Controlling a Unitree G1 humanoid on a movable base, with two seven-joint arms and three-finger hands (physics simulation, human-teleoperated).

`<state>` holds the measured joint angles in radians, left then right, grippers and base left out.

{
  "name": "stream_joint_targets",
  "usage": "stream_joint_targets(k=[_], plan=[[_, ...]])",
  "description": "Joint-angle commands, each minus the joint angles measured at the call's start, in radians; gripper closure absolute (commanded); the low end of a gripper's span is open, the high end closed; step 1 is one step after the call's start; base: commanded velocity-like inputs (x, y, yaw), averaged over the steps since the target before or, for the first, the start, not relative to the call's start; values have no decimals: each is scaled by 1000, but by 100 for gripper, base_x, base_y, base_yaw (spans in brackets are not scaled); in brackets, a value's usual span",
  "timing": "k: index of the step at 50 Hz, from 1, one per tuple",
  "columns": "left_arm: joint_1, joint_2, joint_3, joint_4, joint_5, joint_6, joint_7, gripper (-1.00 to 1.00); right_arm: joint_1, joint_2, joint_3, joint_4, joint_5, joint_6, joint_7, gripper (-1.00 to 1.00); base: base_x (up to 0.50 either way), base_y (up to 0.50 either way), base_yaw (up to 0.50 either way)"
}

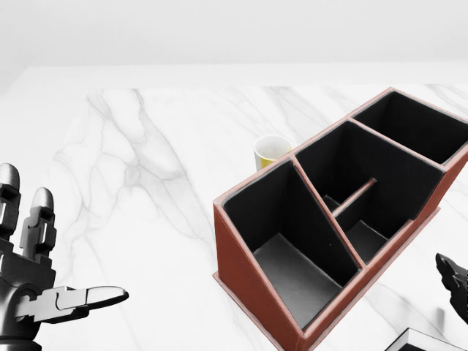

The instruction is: Pick up the book and place it in the left compartment of the caddy.

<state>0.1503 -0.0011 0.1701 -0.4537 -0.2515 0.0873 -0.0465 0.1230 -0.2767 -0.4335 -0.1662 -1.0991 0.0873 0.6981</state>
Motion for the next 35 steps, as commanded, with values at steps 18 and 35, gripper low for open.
stream_joint_targets(k=[18, 35], plan=[[0, 0, 2, -5, -1, 0, 1, -100, -12, -7, 33, 43, -5, 0, 0, -100, 0, 0, 0], [-2, 1, 5, -2, -3, 0, 1, -100, 0, -11, 48, 92, 9, 0, 0, -100, 0, 0, 0]])
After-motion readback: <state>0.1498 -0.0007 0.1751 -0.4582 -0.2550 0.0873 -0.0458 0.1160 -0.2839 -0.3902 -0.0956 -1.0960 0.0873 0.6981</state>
